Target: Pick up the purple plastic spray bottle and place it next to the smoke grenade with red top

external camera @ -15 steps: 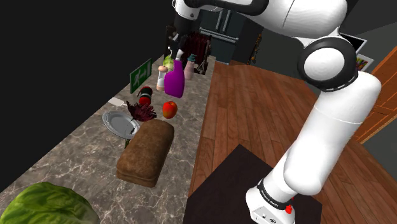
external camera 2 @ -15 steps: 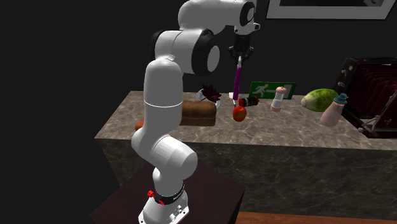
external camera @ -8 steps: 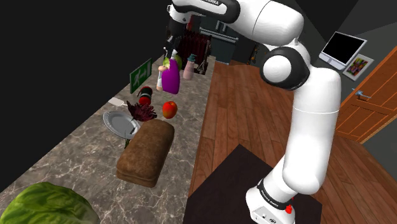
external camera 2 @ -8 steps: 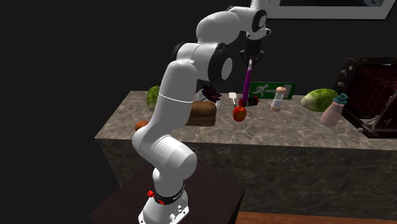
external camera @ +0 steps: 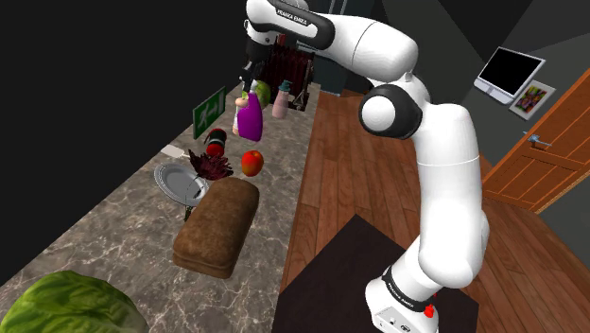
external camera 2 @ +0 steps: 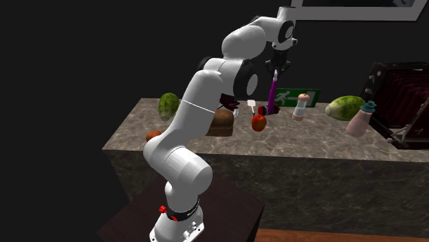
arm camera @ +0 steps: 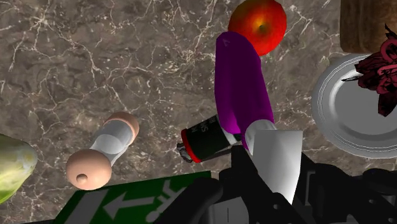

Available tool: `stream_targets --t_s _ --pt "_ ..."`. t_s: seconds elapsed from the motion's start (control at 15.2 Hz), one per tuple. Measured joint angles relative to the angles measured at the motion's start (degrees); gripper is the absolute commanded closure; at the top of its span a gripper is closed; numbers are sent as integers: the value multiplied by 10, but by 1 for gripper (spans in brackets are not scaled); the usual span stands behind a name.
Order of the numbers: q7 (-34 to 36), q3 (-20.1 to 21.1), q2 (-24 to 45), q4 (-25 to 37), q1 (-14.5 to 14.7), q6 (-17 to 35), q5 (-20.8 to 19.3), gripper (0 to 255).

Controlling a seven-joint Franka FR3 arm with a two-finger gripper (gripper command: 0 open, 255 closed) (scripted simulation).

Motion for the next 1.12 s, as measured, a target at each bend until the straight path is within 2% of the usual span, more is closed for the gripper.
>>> stream_targets --t_s 0.13,0.59,1.12 --pt "-2 0 -15 -42 -1 26 0 255" --pt "-5 0 -30 -118 -1 90 1 255" --pt "-6 0 -30 -181 0 151 1 255"
